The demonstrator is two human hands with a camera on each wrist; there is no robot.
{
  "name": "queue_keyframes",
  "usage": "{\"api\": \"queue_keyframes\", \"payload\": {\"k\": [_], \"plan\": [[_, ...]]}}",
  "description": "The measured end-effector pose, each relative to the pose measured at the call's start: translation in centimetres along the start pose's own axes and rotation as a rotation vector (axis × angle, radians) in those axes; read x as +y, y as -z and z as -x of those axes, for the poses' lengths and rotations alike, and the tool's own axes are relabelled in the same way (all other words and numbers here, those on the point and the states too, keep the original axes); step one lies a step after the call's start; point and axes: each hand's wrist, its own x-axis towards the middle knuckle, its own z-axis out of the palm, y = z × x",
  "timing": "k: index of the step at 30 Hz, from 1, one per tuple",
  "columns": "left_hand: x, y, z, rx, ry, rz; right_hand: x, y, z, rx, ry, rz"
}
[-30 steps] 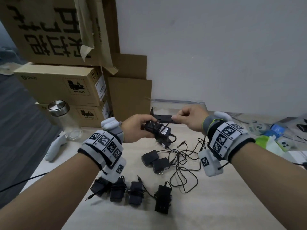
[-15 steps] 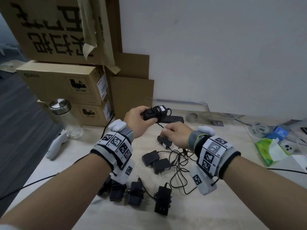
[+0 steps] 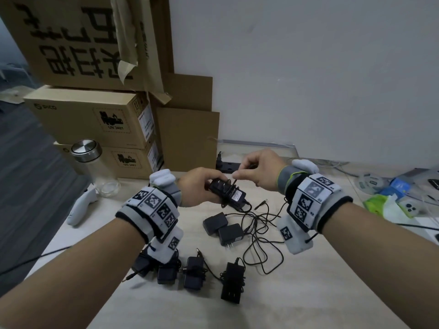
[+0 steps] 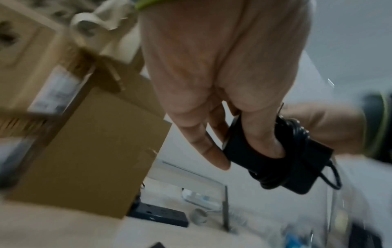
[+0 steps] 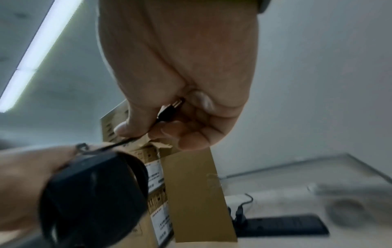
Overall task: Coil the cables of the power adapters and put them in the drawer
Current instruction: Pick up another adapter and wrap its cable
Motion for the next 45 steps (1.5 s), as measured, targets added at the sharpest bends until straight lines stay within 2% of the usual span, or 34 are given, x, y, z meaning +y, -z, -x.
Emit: {"api": "queue_keyframes", "payload": {"k": [3, 6, 9, 12, 16, 20, 25, 33, 39, 45], "plan": [[0.2, -0.1, 0.5, 0.004, -0.045, 0.27, 0.5, -0.4, 0.2, -0.002, -0.076, -0.276], [0.8, -0.5, 1.1, 0.002, -0.01, 0.573, 1.0, -1.1, 0.4, -0.054, -0.183, -0.57], [1.7, -1.6, 1.1, 0.028, 0.092, 0.967, 1.2, -1.6, 0.7, -0.079, -0.251, -0.698], [2.2, -2.0, 0.7, 0.056, 0.144, 1.159, 1.1, -1.7, 0.9, -0.071, -0.245, -0.703], [2.8, -2.0, 0.7, -0.018, 0.113, 1.126, 1.1, -1.4, 1.3, -0.027, -0.212, -0.597], [3.3, -2.1, 0.9, -0.095, 0.082, 1.125, 1.3, -1.4, 1.6, -0.04, -0.173, -0.59], [3.8, -2.5, 0.8, 0.005, 0.079, 1.2, 1.5, -1.8, 1.6, -0.046, -0.176, -0.617], [4.4, -3.6, 0.5, 0.094, 0.086, 1.317, 1.4, -1.7, 1.9, 0.061, -0.197, -0.788], [4.7, -3.5, 0.0, 0.154, 0.097, 1.373, 1.3, -2.3, 2.4, 0.216, -0.048, -0.696], [5.2, -3.0, -0.3, 0.214, 0.079, 1.456, 1.0, -2.1, 2.9, 0.307, 0.058, -0.674]]}}
